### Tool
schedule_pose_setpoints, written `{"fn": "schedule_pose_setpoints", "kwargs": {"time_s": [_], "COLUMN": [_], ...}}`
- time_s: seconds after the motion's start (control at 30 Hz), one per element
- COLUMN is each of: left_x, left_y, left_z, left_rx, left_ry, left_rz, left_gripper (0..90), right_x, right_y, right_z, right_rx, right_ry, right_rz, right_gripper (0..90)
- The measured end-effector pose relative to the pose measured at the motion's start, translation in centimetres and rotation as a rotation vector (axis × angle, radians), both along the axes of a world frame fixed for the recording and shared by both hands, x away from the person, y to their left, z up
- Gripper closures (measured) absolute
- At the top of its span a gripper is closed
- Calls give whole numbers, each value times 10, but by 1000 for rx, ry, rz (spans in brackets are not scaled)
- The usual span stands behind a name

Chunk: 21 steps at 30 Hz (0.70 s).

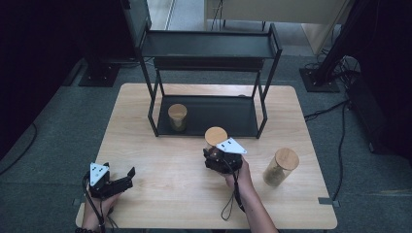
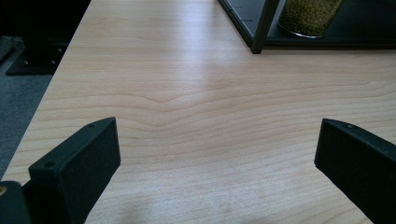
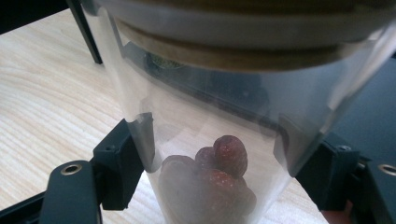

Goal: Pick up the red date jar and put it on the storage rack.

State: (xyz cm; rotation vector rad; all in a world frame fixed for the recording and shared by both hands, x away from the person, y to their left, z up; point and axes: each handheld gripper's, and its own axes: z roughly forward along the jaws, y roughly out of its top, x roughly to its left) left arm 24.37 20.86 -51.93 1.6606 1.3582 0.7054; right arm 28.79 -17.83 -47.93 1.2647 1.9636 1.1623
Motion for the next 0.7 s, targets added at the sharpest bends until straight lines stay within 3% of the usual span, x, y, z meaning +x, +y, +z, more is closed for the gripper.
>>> {"fn": "schedule_pose_setpoints", "kwargs": {"time_s": [0.7], "left_x": [0], "left_y": [0], "left_z": [0], "left_rx": [2], "left_ry": [-1], "left_rz": [-2], "left_gripper": [5], "right_x": [21], "right_y": [6], "right_z": [12], "right_rx": [-11], "right_ry": [1], "right_rz": [-18], "right_gripper": [258]}}
